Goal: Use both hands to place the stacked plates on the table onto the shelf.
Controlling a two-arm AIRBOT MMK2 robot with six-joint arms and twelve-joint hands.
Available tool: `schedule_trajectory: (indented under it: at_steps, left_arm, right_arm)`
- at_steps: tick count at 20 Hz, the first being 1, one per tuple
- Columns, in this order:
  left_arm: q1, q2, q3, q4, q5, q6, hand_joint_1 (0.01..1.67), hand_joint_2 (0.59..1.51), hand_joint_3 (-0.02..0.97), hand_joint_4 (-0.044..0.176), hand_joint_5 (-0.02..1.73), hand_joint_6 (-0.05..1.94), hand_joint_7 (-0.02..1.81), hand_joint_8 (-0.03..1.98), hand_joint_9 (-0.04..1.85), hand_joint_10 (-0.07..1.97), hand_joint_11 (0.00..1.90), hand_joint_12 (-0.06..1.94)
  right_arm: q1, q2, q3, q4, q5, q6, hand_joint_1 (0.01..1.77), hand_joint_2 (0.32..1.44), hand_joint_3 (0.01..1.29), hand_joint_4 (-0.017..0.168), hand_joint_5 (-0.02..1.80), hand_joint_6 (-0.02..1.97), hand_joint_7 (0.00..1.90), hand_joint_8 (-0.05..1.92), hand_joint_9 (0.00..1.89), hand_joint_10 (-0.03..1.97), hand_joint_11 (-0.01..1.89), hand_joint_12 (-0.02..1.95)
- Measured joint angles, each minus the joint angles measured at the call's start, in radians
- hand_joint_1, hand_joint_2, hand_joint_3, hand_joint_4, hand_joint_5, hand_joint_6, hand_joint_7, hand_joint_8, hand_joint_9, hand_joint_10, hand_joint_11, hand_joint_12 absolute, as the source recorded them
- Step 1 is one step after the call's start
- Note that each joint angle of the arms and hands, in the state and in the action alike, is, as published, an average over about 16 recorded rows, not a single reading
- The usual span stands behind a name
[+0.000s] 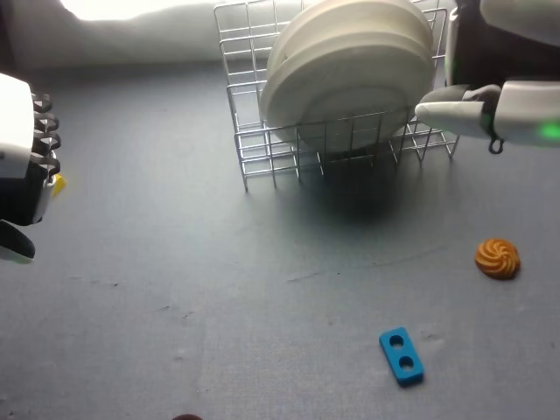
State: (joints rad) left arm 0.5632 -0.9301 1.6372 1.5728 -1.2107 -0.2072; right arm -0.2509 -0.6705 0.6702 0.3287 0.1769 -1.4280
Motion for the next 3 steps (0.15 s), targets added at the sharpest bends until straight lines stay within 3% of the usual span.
schedule_trajectory:
  at_steps: [3]
  left_arm:
    - [0.000, 0.000, -0.004, 0.006, -0.002, 0.000, 0.65, 1.221, 0.003, 0.054, 1.60, 1.93, 1.71, 1.92, 1.74, 1.94, 1.74, 1.93]
  right_arm:
    - [-0.002, 0.002, -0.005, 0.000, -0.006, -0.001, 0.54, 1.24, 0.02, 0.047, 1.42, 1.93, 1.52, 1.91, 1.57, 1.92, 1.72, 1.91]
